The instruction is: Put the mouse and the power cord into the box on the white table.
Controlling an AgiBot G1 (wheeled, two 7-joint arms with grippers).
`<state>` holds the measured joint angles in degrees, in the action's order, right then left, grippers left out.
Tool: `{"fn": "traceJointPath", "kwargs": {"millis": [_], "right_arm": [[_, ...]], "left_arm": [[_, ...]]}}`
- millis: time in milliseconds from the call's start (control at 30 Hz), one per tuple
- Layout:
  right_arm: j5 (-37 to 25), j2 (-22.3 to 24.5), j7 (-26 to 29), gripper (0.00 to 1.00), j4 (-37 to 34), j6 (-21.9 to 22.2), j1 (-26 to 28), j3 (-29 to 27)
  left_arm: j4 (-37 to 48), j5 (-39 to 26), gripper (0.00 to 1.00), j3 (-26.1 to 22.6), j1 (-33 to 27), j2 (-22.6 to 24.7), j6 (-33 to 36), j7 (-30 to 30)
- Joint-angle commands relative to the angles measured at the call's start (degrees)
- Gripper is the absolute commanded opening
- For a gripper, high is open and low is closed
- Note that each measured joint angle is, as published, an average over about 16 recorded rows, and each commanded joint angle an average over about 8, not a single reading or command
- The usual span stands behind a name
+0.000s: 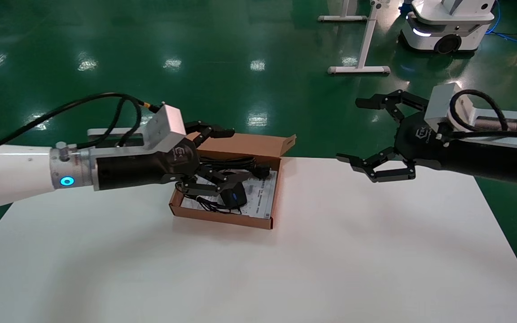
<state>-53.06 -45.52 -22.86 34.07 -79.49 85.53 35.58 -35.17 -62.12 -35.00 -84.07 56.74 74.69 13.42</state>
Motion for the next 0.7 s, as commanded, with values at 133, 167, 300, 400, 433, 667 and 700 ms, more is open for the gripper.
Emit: {"fn": "traceJointPath", "kwargs": {"millis": [133,167,300,400,433,667,700], "right_arm": [[1.65,1.55,4.97,1.0,5.84,-0.92,-3.54,-2.89],[1.99,1.87,5.98,1.0,7.03,-1.1,-4.26,-3.48],[3.31,3.11,9.95,1.0,11.69,-1.84,-7.09,-5.79],[4.31,4.04,12.94,1.0,15.22,-2.39,-9.23,-7.53],[4.65,4.36,13.96,1.0,16.41,-2.58,-9.95,-8.12],[7.01,6.58,21.05,1.0,24.74,-3.89,-15.01,-12.25],[7.35,6.89,22.06,1.0,25.93,-4.07,-15.73,-12.84]], "left_arm": [[-5.84,3.08,1.0,2.89,3.42,-3.3,1.67,-3.68],[-7.03,3.71,1.0,3.47,4.12,-3.98,2.01,-4.43],[-11.7,6.17,1.0,5.78,6.86,-6.62,3.35,-7.37],[-15.23,8.04,1.0,7.53,8.92,-8.61,4.36,-9.59],[-16.42,8.66,1.0,8.11,9.62,-9.29,4.7,-10.34],[-24.77,13.07,1.0,12.24,14.51,-14.01,7.09,-15.59],[-25.96,13.7,1.0,12.83,15.21,-14.68,7.44,-16.34]]}}
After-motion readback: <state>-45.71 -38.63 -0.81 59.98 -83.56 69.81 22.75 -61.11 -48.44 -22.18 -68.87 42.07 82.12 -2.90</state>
